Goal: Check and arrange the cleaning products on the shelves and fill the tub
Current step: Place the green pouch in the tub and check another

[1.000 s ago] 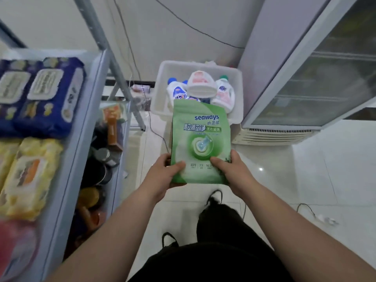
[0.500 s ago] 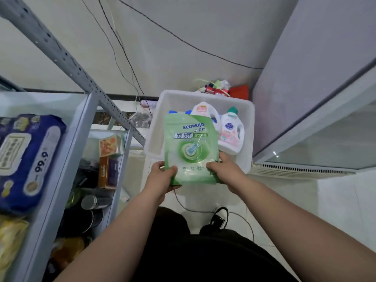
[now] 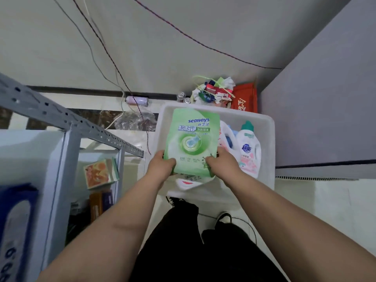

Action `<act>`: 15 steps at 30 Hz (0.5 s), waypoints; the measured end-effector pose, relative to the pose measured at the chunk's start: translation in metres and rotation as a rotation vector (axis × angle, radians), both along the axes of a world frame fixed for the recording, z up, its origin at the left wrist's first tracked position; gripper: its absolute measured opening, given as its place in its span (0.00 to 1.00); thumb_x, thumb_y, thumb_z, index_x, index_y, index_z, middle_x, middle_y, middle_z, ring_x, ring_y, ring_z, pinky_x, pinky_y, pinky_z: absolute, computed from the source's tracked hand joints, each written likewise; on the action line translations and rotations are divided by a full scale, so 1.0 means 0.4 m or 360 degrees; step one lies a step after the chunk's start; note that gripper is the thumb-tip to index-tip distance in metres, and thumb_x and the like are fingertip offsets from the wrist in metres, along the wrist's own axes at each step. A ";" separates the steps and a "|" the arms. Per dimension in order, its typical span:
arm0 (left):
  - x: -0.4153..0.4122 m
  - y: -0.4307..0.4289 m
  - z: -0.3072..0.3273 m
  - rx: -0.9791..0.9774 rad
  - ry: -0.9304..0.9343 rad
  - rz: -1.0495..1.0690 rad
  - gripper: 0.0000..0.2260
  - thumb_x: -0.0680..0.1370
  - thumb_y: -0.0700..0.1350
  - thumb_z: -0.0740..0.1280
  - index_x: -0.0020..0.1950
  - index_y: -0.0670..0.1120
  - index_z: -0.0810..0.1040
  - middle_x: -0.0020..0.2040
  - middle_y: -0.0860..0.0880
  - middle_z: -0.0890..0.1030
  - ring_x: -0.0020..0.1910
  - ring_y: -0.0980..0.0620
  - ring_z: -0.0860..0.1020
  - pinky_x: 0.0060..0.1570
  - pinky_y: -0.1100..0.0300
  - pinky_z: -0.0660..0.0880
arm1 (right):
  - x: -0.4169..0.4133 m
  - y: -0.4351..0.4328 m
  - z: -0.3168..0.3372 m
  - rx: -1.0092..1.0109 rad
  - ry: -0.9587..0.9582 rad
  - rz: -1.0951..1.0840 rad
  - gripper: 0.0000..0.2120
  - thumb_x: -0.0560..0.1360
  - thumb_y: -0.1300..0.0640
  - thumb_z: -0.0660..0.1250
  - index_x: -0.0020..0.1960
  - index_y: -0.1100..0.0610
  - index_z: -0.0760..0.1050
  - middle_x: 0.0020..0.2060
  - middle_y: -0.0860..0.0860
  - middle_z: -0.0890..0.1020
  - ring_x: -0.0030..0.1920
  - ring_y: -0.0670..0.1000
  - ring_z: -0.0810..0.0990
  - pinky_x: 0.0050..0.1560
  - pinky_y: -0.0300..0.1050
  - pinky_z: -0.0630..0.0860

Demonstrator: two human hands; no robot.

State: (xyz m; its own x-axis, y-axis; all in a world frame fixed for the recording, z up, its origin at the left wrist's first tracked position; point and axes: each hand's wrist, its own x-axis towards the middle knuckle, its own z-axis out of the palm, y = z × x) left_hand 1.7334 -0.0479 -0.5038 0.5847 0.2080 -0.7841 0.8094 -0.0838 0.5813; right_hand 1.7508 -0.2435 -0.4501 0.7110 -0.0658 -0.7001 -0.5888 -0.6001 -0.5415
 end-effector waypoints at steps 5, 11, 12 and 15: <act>0.101 0.057 -0.082 0.0186 0.0137 -0.0317 0.17 0.69 0.39 0.66 0.58 0.43 0.75 0.51 0.43 0.80 0.47 0.43 0.81 0.48 0.44 0.84 | 0.112 0.093 -0.069 -0.0197 0.0168 0.0090 0.05 0.80 0.61 0.62 0.55 0.56 0.74 0.47 0.53 0.77 0.47 0.56 0.76 0.43 0.44 0.72; 0.128 0.085 -0.105 0.0414 0.0053 -0.0484 0.31 0.72 0.39 0.68 0.74 0.48 0.65 0.66 0.47 0.66 0.49 0.49 0.72 0.50 0.57 0.73 | 0.151 0.155 -0.144 -0.0305 0.0225 0.0072 0.10 0.78 0.61 0.65 0.59 0.59 0.72 0.54 0.56 0.78 0.44 0.54 0.75 0.29 0.41 0.65; 0.122 0.086 -0.111 0.0430 0.0012 -0.0504 0.34 0.74 0.36 0.67 0.78 0.50 0.60 0.64 0.48 0.62 0.47 0.51 0.70 0.47 0.60 0.70 | 0.149 0.158 -0.150 -0.0279 0.0163 0.0089 0.16 0.77 0.62 0.65 0.64 0.59 0.70 0.55 0.57 0.77 0.46 0.55 0.75 0.30 0.41 0.65; 0.098 0.081 -0.125 0.0521 -0.0129 -0.0704 0.39 0.76 0.37 0.66 0.82 0.55 0.52 0.70 0.47 0.57 0.55 0.46 0.75 0.53 0.59 0.70 | 0.140 0.156 -0.155 -0.0224 0.0042 0.0204 0.34 0.76 0.63 0.65 0.79 0.51 0.56 0.59 0.56 0.69 0.48 0.56 0.74 0.36 0.44 0.70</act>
State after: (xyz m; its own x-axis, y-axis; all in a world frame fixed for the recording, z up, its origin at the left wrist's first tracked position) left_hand 1.7726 -0.0155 -0.5538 0.7274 0.1540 -0.6686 0.6096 -0.5923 0.5268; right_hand 1.8069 -0.1809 -0.5123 0.7011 -0.0744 -0.7091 -0.5156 -0.7399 -0.4321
